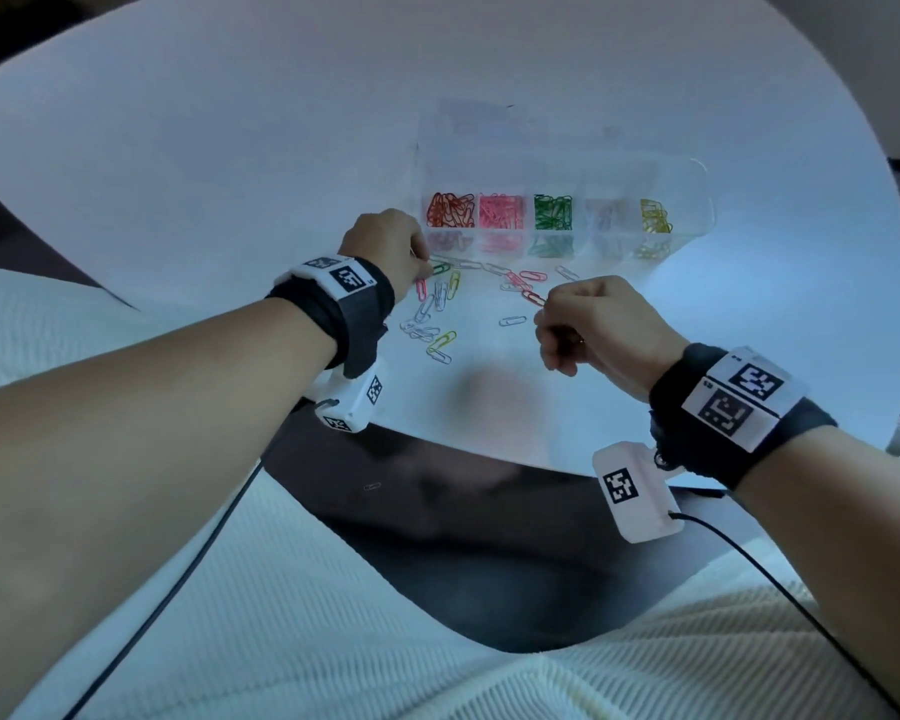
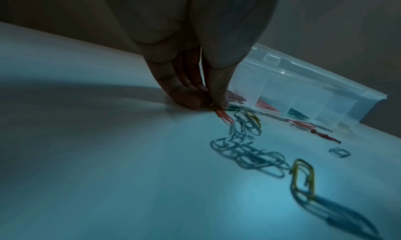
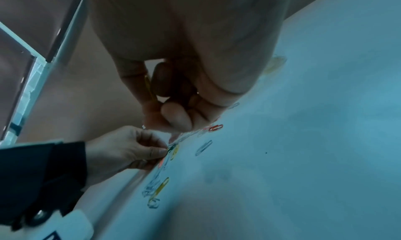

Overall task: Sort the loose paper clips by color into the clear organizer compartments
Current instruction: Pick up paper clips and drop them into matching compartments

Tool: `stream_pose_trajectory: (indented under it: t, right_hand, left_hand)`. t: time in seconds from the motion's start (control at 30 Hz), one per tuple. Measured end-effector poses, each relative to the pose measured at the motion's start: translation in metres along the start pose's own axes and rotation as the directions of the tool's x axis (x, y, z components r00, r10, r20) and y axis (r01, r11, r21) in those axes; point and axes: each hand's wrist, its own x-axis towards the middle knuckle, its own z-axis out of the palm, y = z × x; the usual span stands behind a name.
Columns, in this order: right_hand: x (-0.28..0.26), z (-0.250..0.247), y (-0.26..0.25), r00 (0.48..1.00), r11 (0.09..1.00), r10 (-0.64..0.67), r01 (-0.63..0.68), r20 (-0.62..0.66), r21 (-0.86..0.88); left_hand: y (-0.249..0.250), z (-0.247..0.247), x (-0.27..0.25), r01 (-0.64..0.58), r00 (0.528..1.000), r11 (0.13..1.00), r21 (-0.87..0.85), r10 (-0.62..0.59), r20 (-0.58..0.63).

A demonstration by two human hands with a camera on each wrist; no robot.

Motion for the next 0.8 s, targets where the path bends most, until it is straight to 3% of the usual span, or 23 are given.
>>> stream_pose_trajectory:
  t: [0.2,0.37,0.47,0.57,0.67,0.73,0.8]
  right_hand:
    - [0.003,0.029,-0.002,0.997,1.0,0.011,-0.013,-0.079,-0.018]
    - [0.016,0.06,0.002,0.994,0.954,0.094,-0.106,-0.055,-0.282]
    - [0.024,0.073,0.001,0.995,0.908,0.035,-0.073,-0.099,-0.413]
    - [0.031,0.08,-0.001,0.988,0.866,-0.048,-0.031,-0.145,-0.499]
    - [0.033,0.08,0.0,0.986,0.713,-0.132,0.024,-0.1,-0.7]
    - [0.032,0.078,0.004,0.988,0.598,-0.147,0.047,-0.052,-0.8]
    - [0.03,0.072,0.007,0.985,0.542,-0.163,0.049,-0.048,-0.839]
  left_hand:
    - [0.003,-0.005,0.008,0.046,0.998,0.998,-0.051,-0.044,0.04]
    - [0.003,-0.009,0.009,0.089,0.994,0.994,-0.058,-0.086,0.065]
    - [0.002,-0.014,0.007,0.103,0.991,0.994,-0.037,-0.1,0.087]
    - [-0.001,-0.022,0.006,0.155,0.982,0.981,-0.12,-0.14,0.123]
    - [0.0,-0.031,0.005,0.27,0.954,0.906,-0.325,-0.205,0.22]
    - [-0.001,-0.036,0.004,0.356,0.922,0.807,-0.472,-0.22,0.319]
    - [0.0,-0.04,0.0,0.405,0.899,0.705,-0.582,-0.19,0.394]
